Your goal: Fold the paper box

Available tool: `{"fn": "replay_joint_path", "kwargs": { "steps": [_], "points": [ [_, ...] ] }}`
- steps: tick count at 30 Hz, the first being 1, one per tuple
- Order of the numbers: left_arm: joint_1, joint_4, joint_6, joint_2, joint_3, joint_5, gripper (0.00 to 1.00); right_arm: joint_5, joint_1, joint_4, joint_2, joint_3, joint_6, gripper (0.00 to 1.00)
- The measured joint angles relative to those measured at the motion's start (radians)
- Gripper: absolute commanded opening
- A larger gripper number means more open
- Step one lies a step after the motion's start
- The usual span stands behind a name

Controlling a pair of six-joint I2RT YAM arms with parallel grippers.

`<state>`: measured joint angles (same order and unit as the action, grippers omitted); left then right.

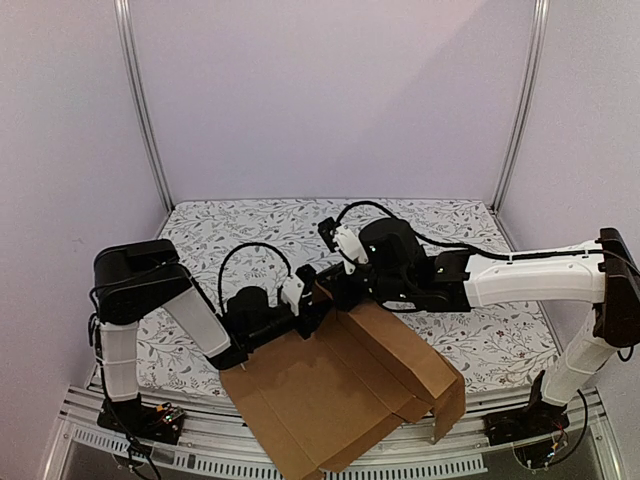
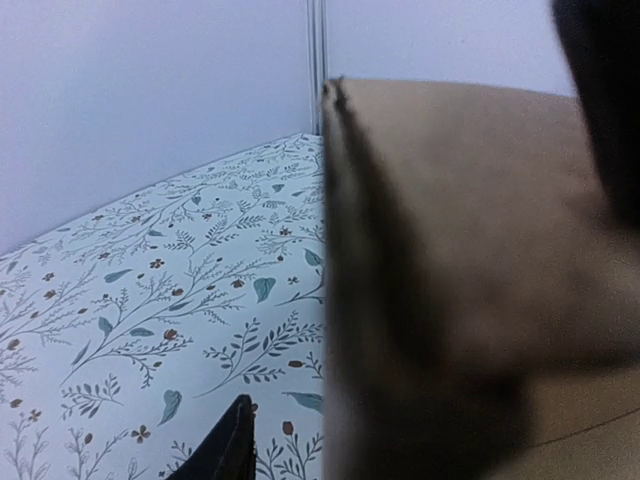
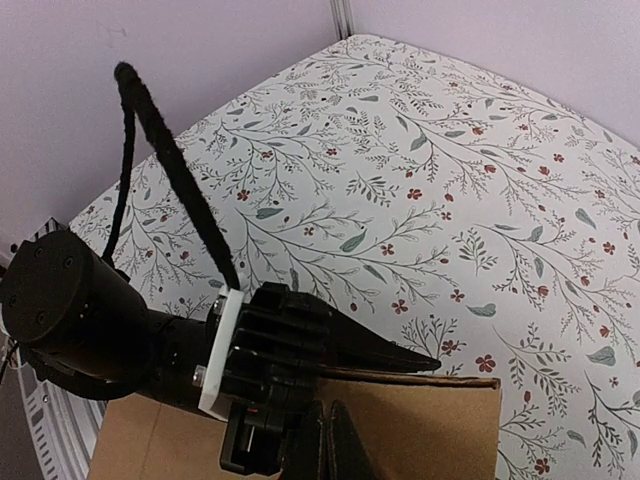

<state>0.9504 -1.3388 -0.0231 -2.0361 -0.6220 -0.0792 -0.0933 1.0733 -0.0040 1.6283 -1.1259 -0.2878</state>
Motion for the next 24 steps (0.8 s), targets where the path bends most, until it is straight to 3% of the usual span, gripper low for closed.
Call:
{"fn": "replay_joint_path", "kwargs": {
  "steps": [11, 24],
  "points": [
    [-0.020, -0.003, -0.032, -0.021, -0.029, 0.013, 0.27, 0.000, 0.000, -0.002, 0.000, 0.000, 0.000, 0.00],
    [-0.026, -0.008, -0.060, -0.019, 0.008, 0.043, 0.25, 0.000, 0.000, -0.002, 0.000, 0.000, 0.000, 0.00]
  ]
}}
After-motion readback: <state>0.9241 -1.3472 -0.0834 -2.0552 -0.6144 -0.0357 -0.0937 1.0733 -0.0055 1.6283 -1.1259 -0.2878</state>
